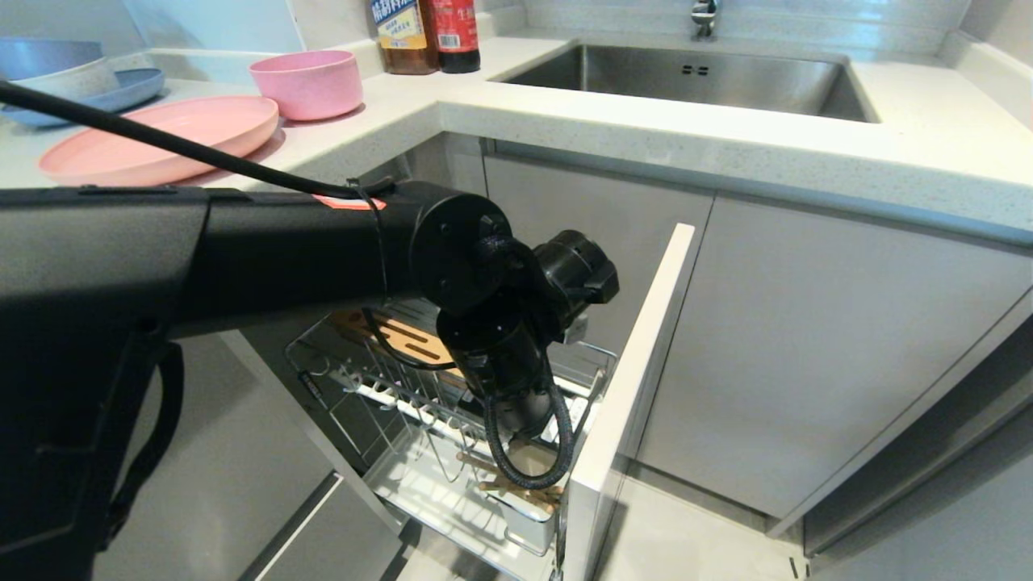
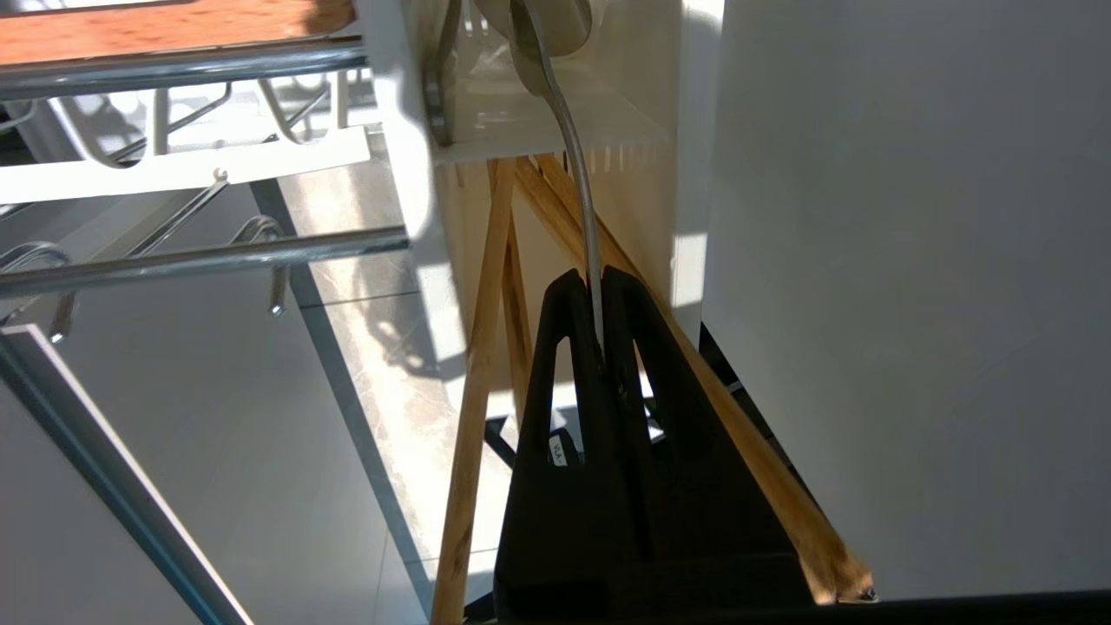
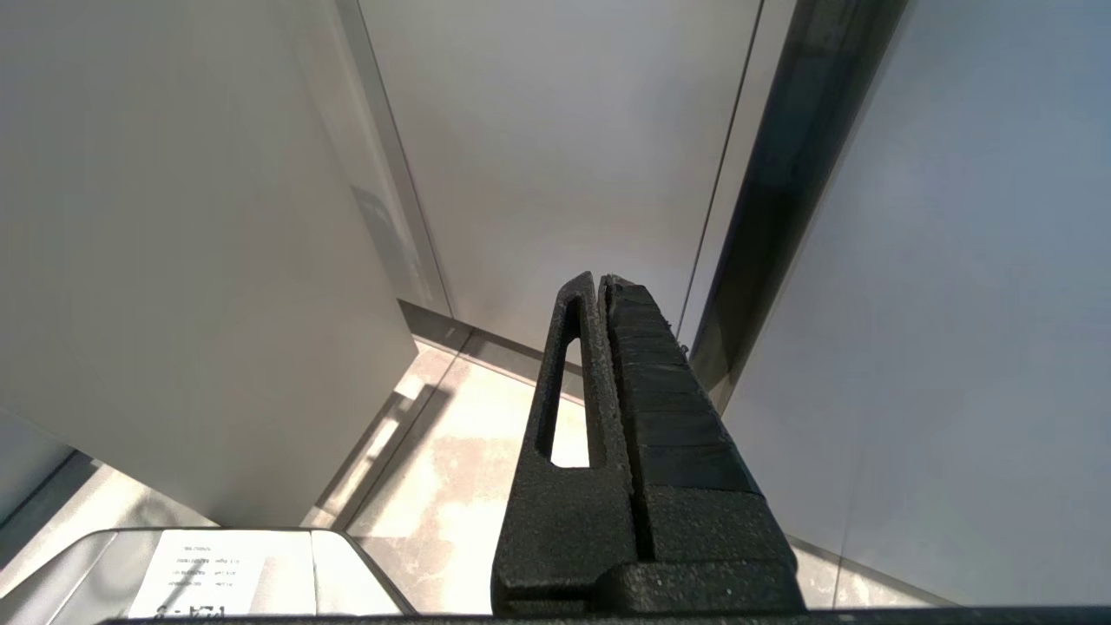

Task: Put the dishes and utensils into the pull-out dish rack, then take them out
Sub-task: Pick up the fork and place it in the cupboard

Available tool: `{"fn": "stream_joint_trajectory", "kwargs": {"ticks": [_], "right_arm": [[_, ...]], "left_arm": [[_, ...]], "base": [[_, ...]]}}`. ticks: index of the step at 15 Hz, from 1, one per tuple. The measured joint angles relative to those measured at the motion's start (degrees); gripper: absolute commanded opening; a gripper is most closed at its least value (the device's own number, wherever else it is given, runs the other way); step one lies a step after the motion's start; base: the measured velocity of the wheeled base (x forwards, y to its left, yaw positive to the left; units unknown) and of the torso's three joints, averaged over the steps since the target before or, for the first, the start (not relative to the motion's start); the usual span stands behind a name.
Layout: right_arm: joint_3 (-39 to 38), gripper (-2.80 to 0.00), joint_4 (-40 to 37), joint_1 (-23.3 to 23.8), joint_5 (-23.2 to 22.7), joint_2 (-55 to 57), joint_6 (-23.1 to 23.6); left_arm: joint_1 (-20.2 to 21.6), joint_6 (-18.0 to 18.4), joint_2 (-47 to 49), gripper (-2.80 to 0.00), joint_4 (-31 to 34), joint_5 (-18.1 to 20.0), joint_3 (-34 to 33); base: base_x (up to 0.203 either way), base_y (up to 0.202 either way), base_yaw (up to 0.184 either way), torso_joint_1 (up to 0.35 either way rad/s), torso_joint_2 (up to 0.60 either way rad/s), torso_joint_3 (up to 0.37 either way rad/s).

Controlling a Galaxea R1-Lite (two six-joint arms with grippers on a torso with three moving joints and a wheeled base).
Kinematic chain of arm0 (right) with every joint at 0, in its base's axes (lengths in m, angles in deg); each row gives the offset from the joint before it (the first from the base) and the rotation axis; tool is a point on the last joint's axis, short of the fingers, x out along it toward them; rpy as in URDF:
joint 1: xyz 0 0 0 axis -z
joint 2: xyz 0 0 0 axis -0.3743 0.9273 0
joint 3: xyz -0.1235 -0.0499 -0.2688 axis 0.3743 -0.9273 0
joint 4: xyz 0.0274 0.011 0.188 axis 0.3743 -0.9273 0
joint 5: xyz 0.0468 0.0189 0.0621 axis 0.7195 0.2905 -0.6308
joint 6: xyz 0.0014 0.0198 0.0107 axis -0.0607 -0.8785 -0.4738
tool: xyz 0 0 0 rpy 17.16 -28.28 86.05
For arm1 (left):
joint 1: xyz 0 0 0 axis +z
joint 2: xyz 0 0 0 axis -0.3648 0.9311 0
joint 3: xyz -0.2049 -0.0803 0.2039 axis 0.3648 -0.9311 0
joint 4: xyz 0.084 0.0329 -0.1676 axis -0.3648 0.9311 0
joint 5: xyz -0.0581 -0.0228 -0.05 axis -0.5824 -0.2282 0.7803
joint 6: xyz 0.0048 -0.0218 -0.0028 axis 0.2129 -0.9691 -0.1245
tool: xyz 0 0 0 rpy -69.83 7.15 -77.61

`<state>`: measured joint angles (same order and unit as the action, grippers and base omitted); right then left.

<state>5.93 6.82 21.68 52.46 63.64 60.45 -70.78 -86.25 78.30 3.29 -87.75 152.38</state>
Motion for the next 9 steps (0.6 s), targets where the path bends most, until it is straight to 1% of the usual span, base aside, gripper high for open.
{"fn": "stream_joint_trajectory", "kwargs": {"ticks": [9], "right_arm": [[0.0,-2.8,0.0,0.0,0.0,0.0,0.0]], "left_arm": [[0.2,0.1,2.1,-2.8,-2.0,0.0,0.1]], "base": [[0.0,0.0,0.0,0.0,0.0,0.0]]}}
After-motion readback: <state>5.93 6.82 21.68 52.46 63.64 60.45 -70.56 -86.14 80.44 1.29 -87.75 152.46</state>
